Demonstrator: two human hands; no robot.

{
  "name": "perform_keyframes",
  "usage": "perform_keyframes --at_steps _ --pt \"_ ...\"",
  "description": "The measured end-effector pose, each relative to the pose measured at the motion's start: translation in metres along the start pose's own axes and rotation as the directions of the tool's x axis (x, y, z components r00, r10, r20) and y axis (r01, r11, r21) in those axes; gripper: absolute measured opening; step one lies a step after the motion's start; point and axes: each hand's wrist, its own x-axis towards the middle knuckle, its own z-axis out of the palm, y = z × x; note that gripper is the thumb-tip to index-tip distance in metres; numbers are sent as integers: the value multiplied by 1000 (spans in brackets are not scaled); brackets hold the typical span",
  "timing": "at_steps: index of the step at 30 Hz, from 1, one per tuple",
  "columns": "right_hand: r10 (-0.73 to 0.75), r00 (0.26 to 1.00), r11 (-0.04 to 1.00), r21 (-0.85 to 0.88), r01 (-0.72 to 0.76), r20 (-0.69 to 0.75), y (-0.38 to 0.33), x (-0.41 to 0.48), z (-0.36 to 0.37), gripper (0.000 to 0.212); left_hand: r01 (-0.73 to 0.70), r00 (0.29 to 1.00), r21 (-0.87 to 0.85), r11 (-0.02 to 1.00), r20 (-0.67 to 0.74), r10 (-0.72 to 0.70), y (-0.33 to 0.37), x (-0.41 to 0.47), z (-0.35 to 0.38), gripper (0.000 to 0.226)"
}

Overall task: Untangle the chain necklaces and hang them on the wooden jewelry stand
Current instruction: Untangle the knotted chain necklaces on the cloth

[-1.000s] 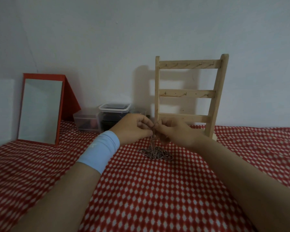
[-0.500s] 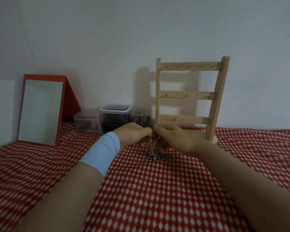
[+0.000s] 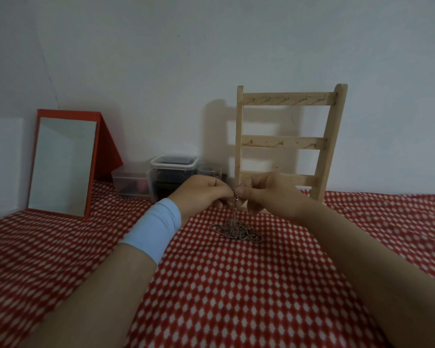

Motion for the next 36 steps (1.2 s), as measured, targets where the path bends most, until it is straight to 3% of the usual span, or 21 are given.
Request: perform_keyframes --at_steps 6,10,11,13,15,17,20,24,27,30,33,36 --pt "51 994 926 -377 -10 100 -5 0 2 27 -61 995 84 995 -75 67 -5 3 2 16" --pt "85 989 906 -423 -25 123 -6 -2 2 32 -109 977 172 979 -164 138 -12 6 6 18" --pt "83 990 923 -382 -34 111 -6 -2 1 34 -101 974 114 988 -191 122 -14 7 6 20" --pt "79 994 981 -184 -64 73 -4 -1 -1 36 -70 978 -162 984 -203 36 -18 10 3 19" --pt "80 996 996 43 -81 29 -2 -1 -6 36 -39 987 -459 888 -158 -38 -21 13 3 16" --pt "101 994 978 181 -106 37 0 -1 -8 33 -31 990 -588 808 -129 -56 -23 14 6 14" --pt "133 980 910 373 -181 150 -2 1 -3 31 -37 995 -634 772 -92 -28 -21 13 17 15" --pt "140 958 740 616 -269 251 -5 5 2 37 -71 995 -604 794 -93 18 -15 11 24 16" --pt "157 980 922 337 -191 126 1 5 2 39 -77 993 -539 839 -113 19 -14 9 28 18" --pt "197 978 965 161 -206 71 4 4 -3 39 -78 993 -542 837 -116 18 -13 8 30 20" --pt "232 971 889 394 -232 48 4 4 -12 24 -81 994 -688 721 -106 11 -11 10 20 17" --pt "186 981 700 694 -169 51 1 4 -12 28 39 999 -773 633 50 -1 -13 9 13 18"
